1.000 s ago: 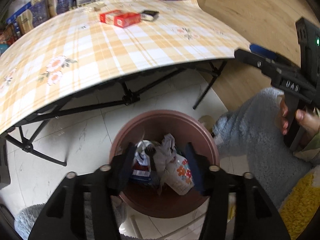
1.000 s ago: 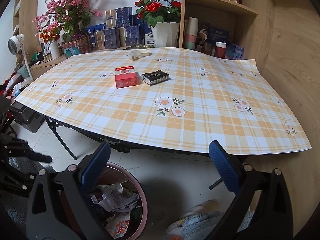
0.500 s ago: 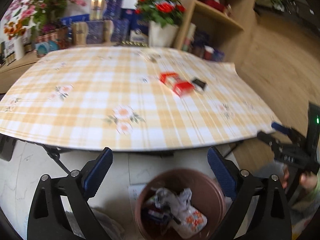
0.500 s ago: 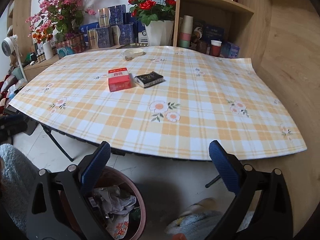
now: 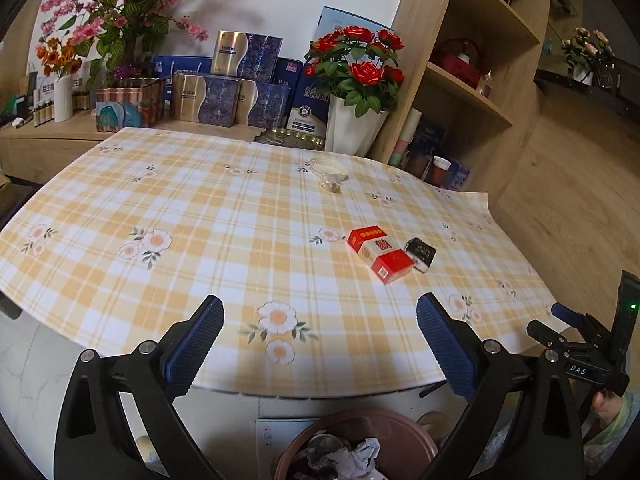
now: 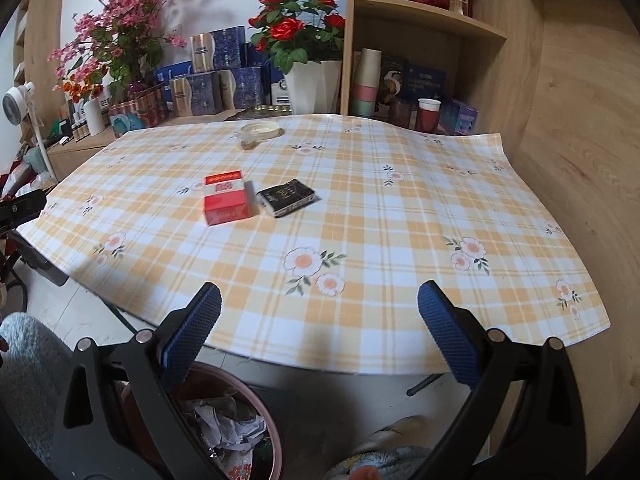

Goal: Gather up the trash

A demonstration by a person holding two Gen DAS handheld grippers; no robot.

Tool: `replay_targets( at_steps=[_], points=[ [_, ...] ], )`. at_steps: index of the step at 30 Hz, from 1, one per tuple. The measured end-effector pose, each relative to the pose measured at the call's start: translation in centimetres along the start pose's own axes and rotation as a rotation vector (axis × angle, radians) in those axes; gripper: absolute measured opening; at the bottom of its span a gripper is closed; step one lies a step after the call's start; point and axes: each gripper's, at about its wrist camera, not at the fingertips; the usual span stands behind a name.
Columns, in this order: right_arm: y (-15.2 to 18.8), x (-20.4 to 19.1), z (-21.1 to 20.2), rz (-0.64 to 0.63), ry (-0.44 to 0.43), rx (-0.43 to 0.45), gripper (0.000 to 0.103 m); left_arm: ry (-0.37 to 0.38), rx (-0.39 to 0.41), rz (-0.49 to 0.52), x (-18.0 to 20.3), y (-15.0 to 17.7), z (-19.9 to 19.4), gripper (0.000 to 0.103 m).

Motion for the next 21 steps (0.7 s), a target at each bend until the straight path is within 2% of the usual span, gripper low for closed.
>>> replay_targets(
  at_steps=[5, 13, 21],
  points=[
    [-1.3, 0.8, 2.0, 0.013, 0.012, -0.027, 0.097, -0.006, -0.019, 0.027, 0.5, -1.3, 1.6, 0.095],
    [-3.7, 0.6, 7.2, 0.015, -0.022, -0.109, 0.097, -0.021, -0.060, 0.028, 0.0, -2.2, 4.6, 0.095],
    [-7.0, -2.3, 14.4, -0.164, -0.054, -0.168, 0.097, -0.025, -0.100, 0.017, -0.6, -2.8, 7.8, 0.095]
  ],
)
Point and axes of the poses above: each gripper's, at about its wrist camera, not at the fingertips, and z roughly the way its jaws point, x to its right, y to its underside, and after that the axes turned 5 degrees about y, right-handed
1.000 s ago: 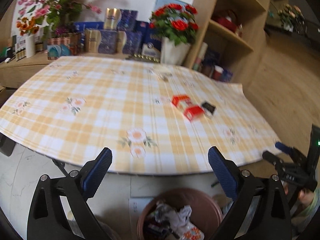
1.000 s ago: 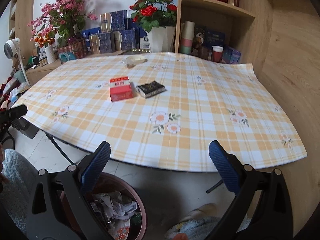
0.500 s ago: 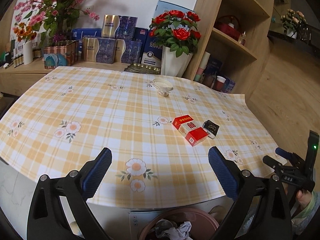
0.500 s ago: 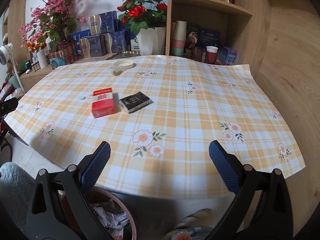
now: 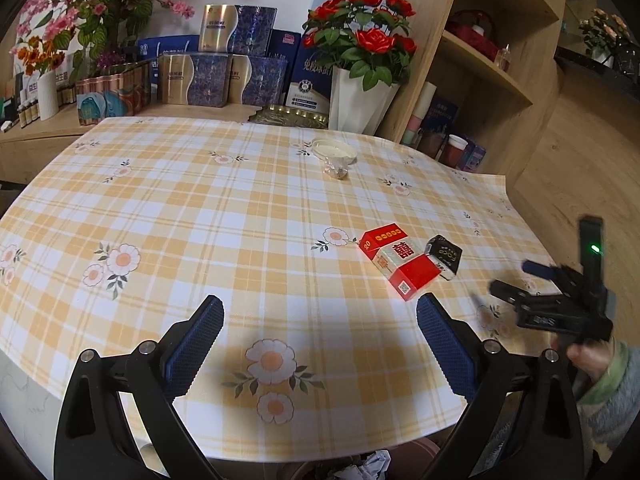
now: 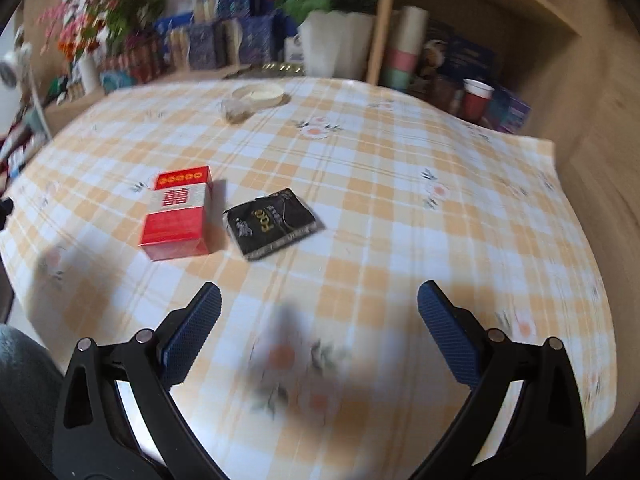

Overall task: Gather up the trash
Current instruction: 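Grasp the black 'Face' tissue packet with the right gripper, then grasp the red cigarette box with the left gripper while the right holds the black packet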

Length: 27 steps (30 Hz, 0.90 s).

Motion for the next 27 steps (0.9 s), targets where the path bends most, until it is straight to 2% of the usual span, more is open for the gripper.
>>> replay_targets(
  at_steps=[4, 10, 13, 16, 18, 19, 24, 27],
  points=[
    [-2.0, -0.8, 3.2, -0.054, -0.068, -0.055, 0.097, 0.002, -0.008, 0.000, 0.0, -0.6, 1.0, 0.095],
    [-3.1, -1.9, 5.9, -0.105, -0.113, -0.098, 0.096, 0.007, -0.025, -0.004, 0.2, -1.4, 2.4, 0.095],
    [-3.4, -2.6, 6.7, -0.143, -0.131, -0.109, 0.089, 0.013, -0.042, -0.002, 0.6, -1.5, 3.3, 0.095],
    [-3.7, -2.8, 6.9, -0.152, -0.142, -0.097, 0.086, 0.021, -0.061, -0.003, 1.0, -1.6, 4.2, 0.095],
    [-3.8, -2.5, 6.8, -0.138, -0.158, -0.094, 0.072, 0.026, -0.075, -0.007, 1.4, -1.8, 4.9, 0.095],
    [-3.8, -2.4, 6.8, -0.133, -0.154, -0.092, 0.070, 0.030, -0.081, -0.010, 1.6, -1.9, 5.2, 0.095],
    [-3.7, -2.0, 5.7, -0.151, -0.121, -0.073, 0.067, 0.058, -0.126, -0.021, 3.0, -2.3, 7.5, 0.095],
    [-3.5, -0.7, 4.7, -0.106, -0.106, -0.052, 0.067, 0.068, -0.163, -0.003, 4.6, -2.5, 9.6, 0.095]
  ],
)
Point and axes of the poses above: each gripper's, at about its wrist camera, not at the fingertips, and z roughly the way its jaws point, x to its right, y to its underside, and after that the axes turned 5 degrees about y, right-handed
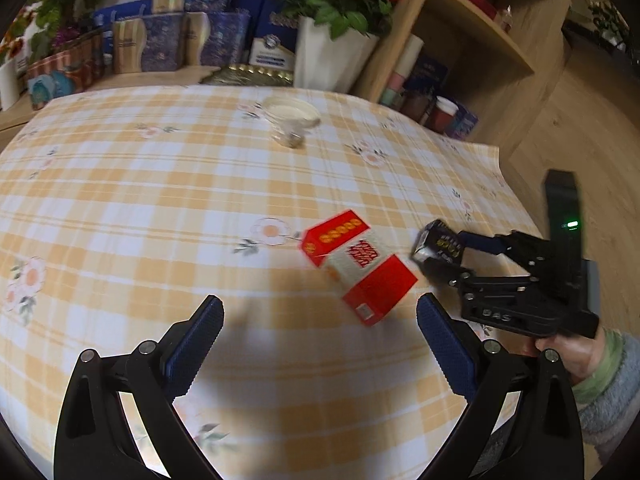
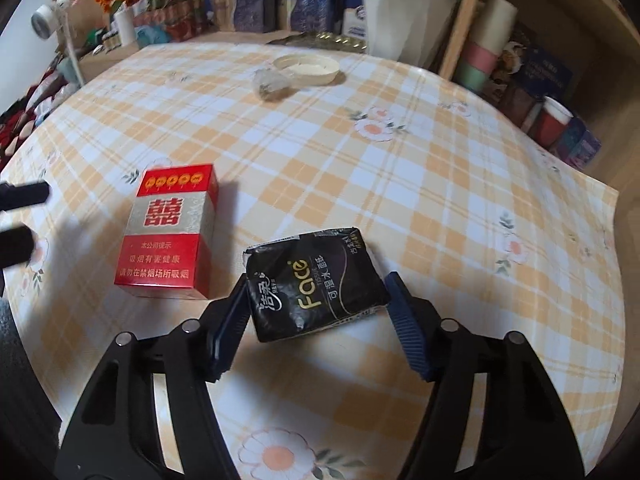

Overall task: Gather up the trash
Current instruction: 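Grasp the red cigarette box with the left gripper while the right holds the black packet, then carry the red box and black packet over the brown bin with both grippers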

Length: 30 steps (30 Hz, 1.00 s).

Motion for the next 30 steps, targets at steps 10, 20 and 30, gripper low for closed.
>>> replay_targets(
  at_steps=[10, 20, 30],
  points=[
    [2.4, 3.7, -2.1, 0.163, 0.034, 0.034, 0.066, -0.024, -0.107, -0.027, 2.8, -2.6, 6.1, 0.095],
    [4.5, 5.5, -4.5, 0.246, 0.053, 0.066, 0.066, -0.023, -0.159, 0.076, 5.3, -3.7, 10.6, 0.089],
    [6.9, 5.7, -5.5, 0.325, 0.035, 0.073, 0.066, -0.084, -0.121, 0.270, 7.2, -2.3, 11.0, 0.056]
  ],
)
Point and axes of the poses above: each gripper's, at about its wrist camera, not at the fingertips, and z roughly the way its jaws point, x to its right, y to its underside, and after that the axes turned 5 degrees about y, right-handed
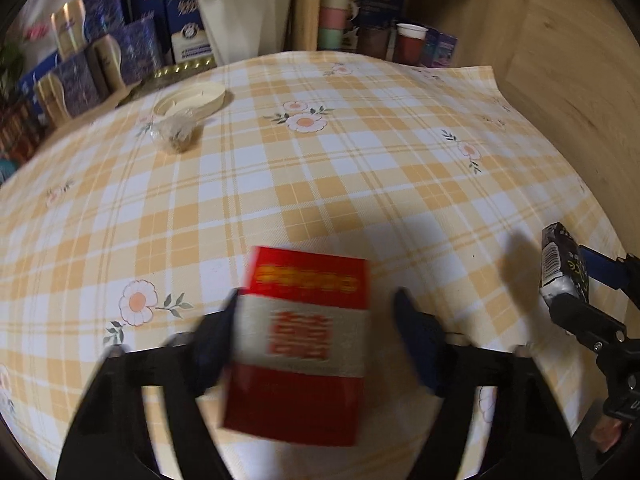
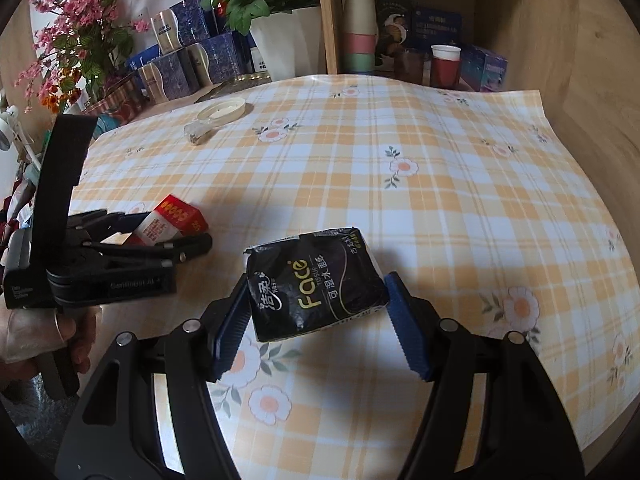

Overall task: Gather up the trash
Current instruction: 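Carry the red box and black packet over the brown bin with both grippers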

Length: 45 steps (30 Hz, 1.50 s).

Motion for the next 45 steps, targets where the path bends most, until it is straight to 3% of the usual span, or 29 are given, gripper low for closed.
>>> replay_targets(
  at_steps=[11, 23, 29, 37, 45],
  points=[
    [2.4, -0.4, -1.5, 0.033, -0.005, -0.005, 0.066, 0.089, 0.021, -0.039, -1.2, 2.8, -3.9, 0.056],
    [4.7, -2.6, -6.4, 0.003, -0.024, 0.050, 0.066, 0.144, 0.090, -0.062, -1.0, 7.7, -13.3, 0.056],
    [6.3, -3.8, -8.8, -0.007, -0.044, 0.066, 0.066, 0.155, 0.105, -0.066, -0.2, 11.7, -17.2, 0.056],
    [9.3, -5.9, -11.4, -0.057, -0.058, 0.087, 0.066, 0.157, 0.067, -0.033, 0.7, 16.9, -19.4, 0.056],
    [11.3, -6.2, -12.5, -0.056, -0.060, 0.078, 0.066, 0.166, -0.045, 0.027, 2.4, 22.2, -17.5, 0.056]
  ],
)
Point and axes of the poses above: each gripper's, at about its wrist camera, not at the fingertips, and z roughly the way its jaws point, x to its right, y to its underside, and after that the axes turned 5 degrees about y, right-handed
